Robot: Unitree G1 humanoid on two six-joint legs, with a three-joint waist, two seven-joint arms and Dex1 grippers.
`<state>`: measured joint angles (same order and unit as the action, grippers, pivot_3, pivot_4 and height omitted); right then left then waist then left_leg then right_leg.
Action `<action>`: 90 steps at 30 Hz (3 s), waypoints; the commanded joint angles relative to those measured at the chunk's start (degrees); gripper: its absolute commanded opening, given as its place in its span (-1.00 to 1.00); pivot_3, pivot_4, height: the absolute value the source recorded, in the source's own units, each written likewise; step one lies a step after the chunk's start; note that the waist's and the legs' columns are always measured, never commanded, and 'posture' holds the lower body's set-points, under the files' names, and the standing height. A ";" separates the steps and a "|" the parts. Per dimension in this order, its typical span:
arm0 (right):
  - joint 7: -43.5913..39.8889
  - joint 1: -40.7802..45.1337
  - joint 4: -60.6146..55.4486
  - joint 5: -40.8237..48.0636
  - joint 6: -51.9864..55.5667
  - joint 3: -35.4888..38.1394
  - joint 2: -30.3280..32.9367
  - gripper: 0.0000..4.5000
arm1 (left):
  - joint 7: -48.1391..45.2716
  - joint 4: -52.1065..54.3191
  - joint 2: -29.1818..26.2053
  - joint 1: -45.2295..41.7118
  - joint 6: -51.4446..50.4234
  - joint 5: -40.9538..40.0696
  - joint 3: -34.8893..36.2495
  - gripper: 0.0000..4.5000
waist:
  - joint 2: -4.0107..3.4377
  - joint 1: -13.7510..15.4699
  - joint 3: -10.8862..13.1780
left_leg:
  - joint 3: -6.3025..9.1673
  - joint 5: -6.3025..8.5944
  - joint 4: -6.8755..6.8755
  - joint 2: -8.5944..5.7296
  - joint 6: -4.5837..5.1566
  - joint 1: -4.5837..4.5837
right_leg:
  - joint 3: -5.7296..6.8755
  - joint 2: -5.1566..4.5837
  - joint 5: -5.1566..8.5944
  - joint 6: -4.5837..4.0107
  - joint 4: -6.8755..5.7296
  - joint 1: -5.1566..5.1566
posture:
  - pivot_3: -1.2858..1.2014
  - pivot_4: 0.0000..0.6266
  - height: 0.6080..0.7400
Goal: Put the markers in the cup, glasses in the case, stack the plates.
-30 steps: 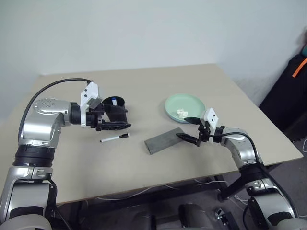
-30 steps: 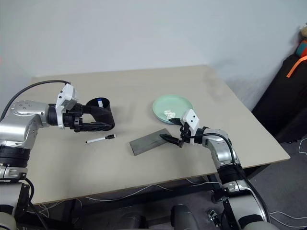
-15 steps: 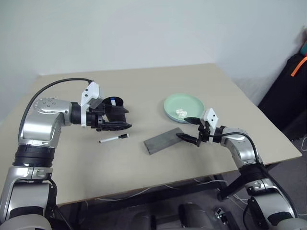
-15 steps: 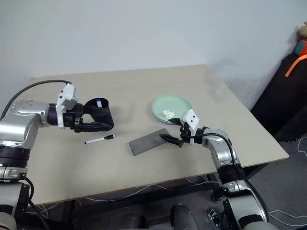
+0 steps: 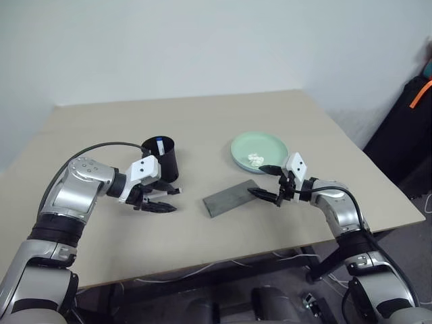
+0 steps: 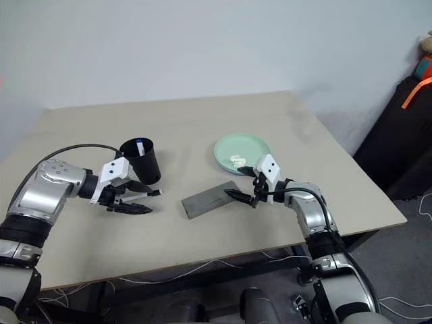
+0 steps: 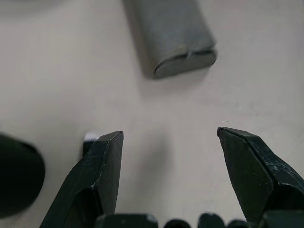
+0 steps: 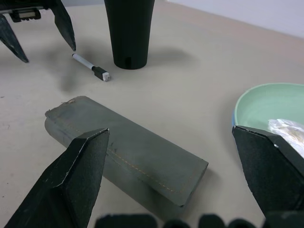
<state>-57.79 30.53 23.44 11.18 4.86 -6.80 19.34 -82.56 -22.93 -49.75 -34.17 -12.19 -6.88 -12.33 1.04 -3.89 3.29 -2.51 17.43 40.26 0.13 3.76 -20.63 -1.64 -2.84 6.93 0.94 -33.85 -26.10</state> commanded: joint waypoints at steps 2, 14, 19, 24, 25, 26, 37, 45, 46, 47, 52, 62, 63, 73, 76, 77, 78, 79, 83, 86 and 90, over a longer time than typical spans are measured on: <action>-0.07 1.02 -1.31 0.80 -0.45 0.79 0.06 1.00 | -0.38 -0.19 -0.15 -2.34 1.69 0.90 0.74 0.48 | 0.00 -0.02 0.00 | -0.01 0.02 0.00 0.00 0.03 -0.01 | 0.00 -0.02 0.00 0.01 0.02 0.00 | 0.03 -1.00 0.70; 0.39 0.74 -1.68 0.68 -0.09 0.65 -0.12 1.00 | 5.67 -10.41 -0.81 -5.38 6.94 11.92 -4.13 0.48 | 0.00 -0.02 -0.01 | -0.02 0.02 0.02 -0.13 0.04 0.05 | 0.00 0.01 0.00 0.00 -0.05 0.03 | 0.03 -1.00 0.70; 0.43 0.75 -1.66 0.68 -0.07 0.64 -0.10 1.00 | 7.06 -15.46 0.47 -7.50 9.41 14.74 -4.99 0.48 | 0.01 0.05 -0.01 | 0.00 0.02 0.03 -0.06 0.04 -0.01 | 0.00 -0.01 0.00 0.01 -0.03 0.00 | 0.03 -1.00 0.70; 0.45 0.75 -1.67 0.70 -0.07 0.62 -0.09 1.00 | 6.81 -16.80 0.95 -8.01 10.42 15.50 -4.60 0.48 | 0.01 0.05 -0.01 | -0.01 0.03 0.03 -0.02 0.06 -0.02 | 0.00 -0.03 0.00 0.01 -0.02 0.00 | 0.03 -1.00 0.70; 0.45 0.75 -1.67 0.70 -0.07 0.62 -0.09 1.00 | 6.78 -16.94 1.01 -8.05 10.52 15.58 -4.55 0.48 | 0.02 0.04 -0.02 | -0.02 0.03 0.03 -0.02 0.06 -0.02 | 0.00 -0.03 0.00 0.01 -0.02 0.00 | 0.03 -1.00 0.70; 0.46 0.75 -1.67 0.70 -0.07 0.62 -0.09 1.00 | 6.75 -17.05 1.05 -8.09 10.61 15.64 -4.51 0.48 | 0.01 0.03 -0.02 | -0.01 0.03 0.03 -0.01 0.06 -0.01 | 0.00 -0.03 0.00 0.01 -0.03 0.00 | 0.03 -1.00 0.70; 0.64 0.42 -1.88 0.61 0.08 0.41 -0.22 1.00 | 11.44 -27.95 7.42 -13.74 11.78 18.78 -5.53 0.48 | 0.02 0.21 -0.03 | -0.02 0.04 0.11 -0.09 0.07 -0.01 | -0.01 -0.03 -0.01 0.02 -0.04 0.04 | 0.03 -1.00 0.70; 0.80 0.20 -2.17 0.62 0.07 0.40 -0.29 1.00 | 11.24 -32.58 9.62 -15.00 13.04 20.35 -5.83 0.48 | -0.02 1.13 -0.06 | 0.02 0.01 0.25 -0.04 0.10 0.09 | 0.01 -0.03 -0.01 0.01 -0.10 0.21 | 0.03 -1.00 0.70; 0.89 -0.04 -2.44 0.64 0.07 0.44 -0.23 1.00 | 10.58 -32.92 10.08 -14.69 12.96 20.43 -6.16 0.48 | -0.04 1.13 -0.08 | 0.01 0.01 0.27 -0.04 0.11 0.09 | 0.01 -0.03 -0.01 0.01 -0.08 0.23 | 0.03 -1.00 0.70; 0.95 -0.20 -2.63 0.67 0.09 0.47 -0.19 1.00 | 10.14 -33.19 10.41 -14.48 12.86 20.52 -6.40 0.48 | -0.06 1.13 -0.11 | 0.01 0.01 0.28 -0.04 0.12 0.11 | 0.01 -0.04 -0.01 0.01 -0.08 0.25 | 0.03 -1.00 0.70; 1.27 -0.59 -3.08 0.71 0.22 0.49 -0.19 1.00 | 9.20 -33.42 10.85 -13.41 12.99 21.03 -7.00 0.48 | -0.12 1.15 -0.34 | 0.03 0.02 0.28 -0.07 0.14 0.13 | 0.01 -0.06 -0.01 0.02 -0.07 0.29 | 0.03 -1.00 0.70; 1.49 -0.24 -2.70 0.73 0.14 0.40 -0.38 1.00 | 7.03 -31.19 10.47 -11.61 12.55 20.12 -6.02 -0.81 | -0.26 1.12 -0.49 | 0.01 0.03 0.28 -0.04 0.16 0.55 | 0.00 -0.06 0.00 0.02 -0.06 0.62 | 0.03 -1.00 0.70; 1.47 -0.13 -2.58 0.71 0.13 0.38 -0.41 1.00 | 7.02 -31.04 10.36 -11.50 12.46 20.03 -5.85 -0.94 | -0.27 1.11 -0.50 | -0.01 0.04 0.27 -0.03 0.15 0.60 | 0.00 -0.07 0.00 0.02 -0.05 0.66 | 0.03 -1.00 0.70; 1.51 0.09 -2.36 0.67 0.17 0.28 -0.63 1.00 | 6.45 -28.86 9.85 -10.07 11.92 19.56 -4.87 -0.98 | -0.28 1.12 -0.50 | -0.03 0.08 0.22 -0.02 0.20 0.64 | -0.02 -0.07 0.01 0.03 -0.03 0.65 | 0.03 -1.00 0.70; 1.57 0.02 -2.34 0.61 0.09 0.21 -0.74 1.00 | 5.53 -26.66 9.71 -9.28 12.00 18.43 -4.33 -0.98 | -0.28 1.12 -0.50 | -0.04 0.10 0.22 -0.02 0.22 0.63 | -0.02 -0.08 0.01 0.03 -0.02 0.65 | 0.03 -1.00 0.70; 1.58 0.01 -2.34 0.60 0.09 0.20 -0.75 1.00 | 5.42 -26.26 9.67 -9.12 11.93 18.31 -4.23 -0.98 | -0.28 1.11 -0.50 | -0.04 0.11 0.22 -0.02 0.23 0.63 | -0.02 -0.08 0.01 0.04 -0.02 0.64 | 0.03 -1.00 0.70; 1.58 0.01 -2.34 0.60 0.09 0.20 -0.75 1.00 | 5.40 -26.03 9.65 -9.01 11.81 18.32 -4.18 -0.98 | -0.28 1.11 -0.50 | -0.05 0.12 0.22 -0.02 0.24 0.63 | -0.02 -0.08 0.01 0.04 -0.01 0.64 | 0.03 -1.00 0.70; 1.57 -0.12 -2.41 0.64 0.07 0.21 -0.75 1.00 | 4.47 -24.02 9.98 -8.61 11.23 16.75 -3.22 -0.98 | -0.28 1.12 -0.50 | -0.05 0.13 0.22 -0.02 0.25 0.62 | -0.02 -0.08 0.02 0.04 -0.01 0.63 | 0.03 -1.00 0.70; 1.61 -0.35 -2.44 0.65 -0.04 0.22 -0.81 1.00 | 2.12 -19.09 10.92 -7.58 9.39 12.47 -0.48 -0.98 | -0.28 1.22 -0.50 | -0.04 0.15 0.22 -0.02 0.29 0.52 | -0.01 -0.10 0.04 0.08 0.03 0.58 | 0.03 -1.00 0.70; 1.61 -0.36 -2.43 0.62 -0.05 0.23 -0.83 1.00 | 1.98 -17.72 10.75 -7.06 8.49 11.88 -0.35 -0.98 | -0.27 1.20 -0.50 | -0.02 0.16 0.23 -0.05 0.31 0.43 | 0.00 -0.14 0.05 0.09 0.05 0.55 | 0.03 -1.00 0.70; 1.64 -0.25 -2.28 0.59 -0.07 0.22 -0.91 1.00 | -0.09 -13.96 10.92 -6.27 5.63 8.19 0.89 -0.98 | -0.27 1.16 -0.49 | -0.02 0.16 0.23 -0.06 0.32 0.38 | 0.00 -0.13 0.05 0.09 0.04 0.49 | 0.03 -1.00 0.70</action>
<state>-56.32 28.97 22.83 11.15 5.31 -7.27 18.53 -81.90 -39.32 -38.46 -39.89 -5.73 3.30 -13.01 0.77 -2.73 2.79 -2.53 17.59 40.49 0.08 4.08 -20.28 -1.64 -2.96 6.98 1.03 -33.81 -25.63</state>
